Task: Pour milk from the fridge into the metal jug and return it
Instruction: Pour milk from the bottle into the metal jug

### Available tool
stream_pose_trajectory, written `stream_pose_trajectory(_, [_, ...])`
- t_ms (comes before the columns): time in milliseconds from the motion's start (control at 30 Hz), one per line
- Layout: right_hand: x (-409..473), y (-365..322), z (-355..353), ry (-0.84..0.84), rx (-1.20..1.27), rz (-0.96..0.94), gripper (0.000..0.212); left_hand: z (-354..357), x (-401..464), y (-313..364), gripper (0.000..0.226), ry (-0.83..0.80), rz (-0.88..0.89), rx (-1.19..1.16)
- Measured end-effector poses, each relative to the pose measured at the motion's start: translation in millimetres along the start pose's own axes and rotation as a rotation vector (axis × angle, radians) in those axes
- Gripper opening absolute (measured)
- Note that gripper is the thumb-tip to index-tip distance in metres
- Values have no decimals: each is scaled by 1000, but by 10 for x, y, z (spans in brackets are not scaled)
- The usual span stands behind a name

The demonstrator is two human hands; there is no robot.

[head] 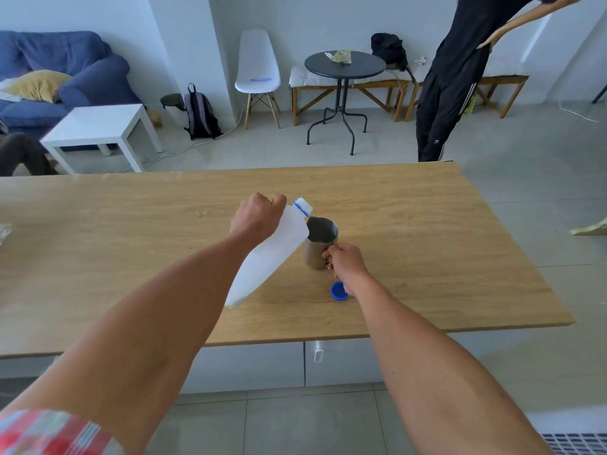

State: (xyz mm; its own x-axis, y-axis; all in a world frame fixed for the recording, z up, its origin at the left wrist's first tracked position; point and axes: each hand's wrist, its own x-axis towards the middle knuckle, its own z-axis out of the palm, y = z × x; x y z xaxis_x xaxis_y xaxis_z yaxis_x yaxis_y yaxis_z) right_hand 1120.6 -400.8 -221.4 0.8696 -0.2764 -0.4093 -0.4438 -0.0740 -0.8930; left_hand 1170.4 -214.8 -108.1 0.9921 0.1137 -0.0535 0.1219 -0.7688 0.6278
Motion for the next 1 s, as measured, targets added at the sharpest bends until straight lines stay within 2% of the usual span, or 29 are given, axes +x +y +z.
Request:
stream_pose_trajectory(233, [39,10,-18,9,-28,-31,29,108,23,23,41,-86,7,155])
stream_pose_trajectory(567, [69,33,2,14,-28,-53,31,237,103,75,45,-86,68,311])
stream_pose_trajectory(1000, [46,7,-6,10,-55,-45,30,265,152,162,38,-112,139,458])
